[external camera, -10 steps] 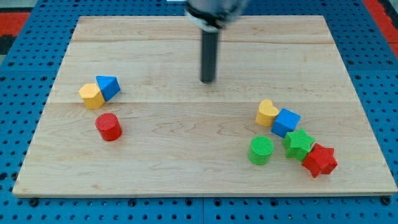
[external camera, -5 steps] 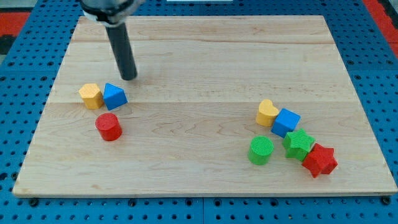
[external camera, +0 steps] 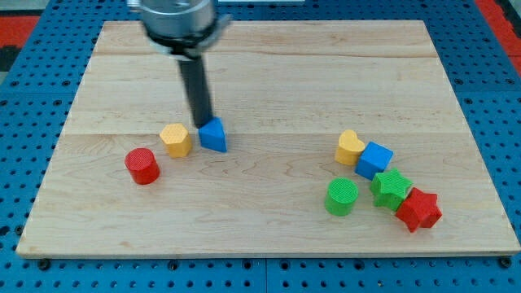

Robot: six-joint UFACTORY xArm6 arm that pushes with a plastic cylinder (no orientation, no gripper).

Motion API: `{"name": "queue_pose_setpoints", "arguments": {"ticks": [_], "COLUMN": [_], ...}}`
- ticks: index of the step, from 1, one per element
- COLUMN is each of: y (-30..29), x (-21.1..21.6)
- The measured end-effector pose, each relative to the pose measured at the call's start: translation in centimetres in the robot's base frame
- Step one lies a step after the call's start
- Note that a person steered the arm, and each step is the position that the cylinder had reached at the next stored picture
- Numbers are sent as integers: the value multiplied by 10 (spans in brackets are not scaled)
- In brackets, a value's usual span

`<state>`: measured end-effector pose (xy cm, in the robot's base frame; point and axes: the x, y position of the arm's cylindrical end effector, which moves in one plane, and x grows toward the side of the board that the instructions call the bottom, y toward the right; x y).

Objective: Move the blue triangle yellow hexagon and the red circle into the group of blocks

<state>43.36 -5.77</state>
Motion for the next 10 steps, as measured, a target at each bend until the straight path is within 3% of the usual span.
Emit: {"name": "queue_pose_setpoints", "arguments": {"ticks": [1, 2, 3, 4, 5, 6, 7, 8, 9, 10], "y": [19, -5, -94, -110, 7, 89, 71, -51, -161, -197], "x": [46, 4, -14, 17, 42, 42, 34, -4, 37, 89]}}
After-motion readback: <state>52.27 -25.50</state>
